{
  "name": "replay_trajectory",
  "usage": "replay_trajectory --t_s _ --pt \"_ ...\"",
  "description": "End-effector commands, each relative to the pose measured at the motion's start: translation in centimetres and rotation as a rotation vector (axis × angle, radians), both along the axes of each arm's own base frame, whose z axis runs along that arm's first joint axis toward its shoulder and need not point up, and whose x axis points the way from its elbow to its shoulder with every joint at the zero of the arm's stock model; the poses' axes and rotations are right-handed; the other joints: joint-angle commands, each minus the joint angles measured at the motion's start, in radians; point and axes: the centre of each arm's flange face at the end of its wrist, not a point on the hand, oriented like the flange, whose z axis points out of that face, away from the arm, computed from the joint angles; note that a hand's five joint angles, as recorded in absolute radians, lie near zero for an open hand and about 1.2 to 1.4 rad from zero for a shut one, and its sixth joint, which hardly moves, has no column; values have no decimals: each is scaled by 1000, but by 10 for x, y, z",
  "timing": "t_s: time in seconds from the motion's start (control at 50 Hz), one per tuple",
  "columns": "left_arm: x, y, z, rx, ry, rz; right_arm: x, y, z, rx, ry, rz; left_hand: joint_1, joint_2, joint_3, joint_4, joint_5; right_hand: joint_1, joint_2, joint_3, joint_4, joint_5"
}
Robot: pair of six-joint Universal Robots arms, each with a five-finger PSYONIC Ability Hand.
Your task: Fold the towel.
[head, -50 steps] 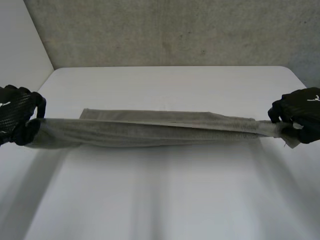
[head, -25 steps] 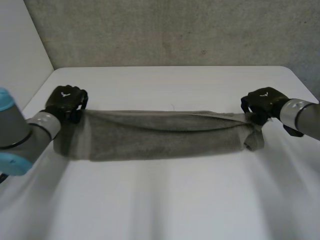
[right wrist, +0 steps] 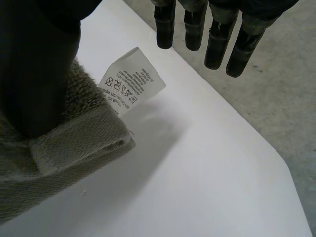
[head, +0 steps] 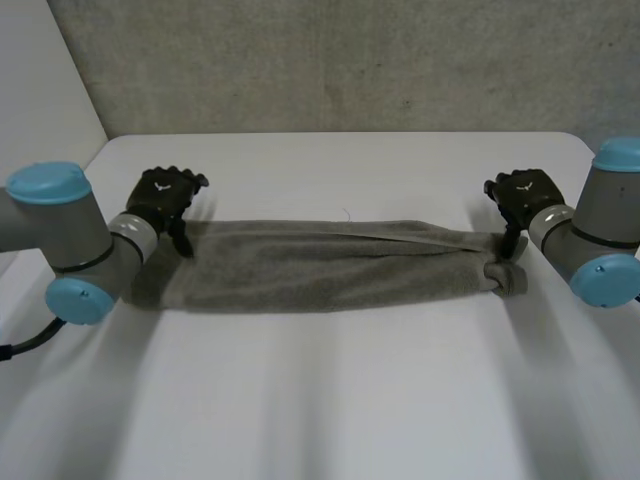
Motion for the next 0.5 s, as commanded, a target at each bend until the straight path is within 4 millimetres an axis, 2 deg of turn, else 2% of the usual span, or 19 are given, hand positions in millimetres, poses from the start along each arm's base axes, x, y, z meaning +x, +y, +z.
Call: replay_trajectory --t_s 0.02,0.1,0.2,0.34,0.38,0.42,0.5 --pt "12 13 27 -24 3 65 -6 24 38 -32 -44 -14 -98 -90 -82 -94 -233 -57 -69 -62 -72 -54" --pt "17 31 38 -23 4 69 -11 40 58 -77 -48 -12 -98 -90 -82 -94 -233 -57 -69 -62 -72 -54" --pt "21 46 39 -22 4 72 -11 50 58 -62 -44 -6 -98 -90 -82 -94 -233 -57 -69 -62 -72 -54" --pt "22 53 32 -40 6 72 -7 50 55 -59 -46 14 -89 -81 -73 -86 -225 -57 -69 -62 -72 -54" --pt "22 54 31 -45 6 71 -7 49 51 -55 -44 21 -86 -78 -70 -83 -222 -57 -69 -62 -72 -54" --pt "22 53 26 -41 5 71 -4 44 32 -22 -20 35 -86 -78 -70 -83 -222 -57 -69 -62 -72 -54" --pt "22 54 24 -35 4 70 -2 42 16 9 3 40 -86 -78 -70 -83 -222 -57 -69 -62 -72 -54"
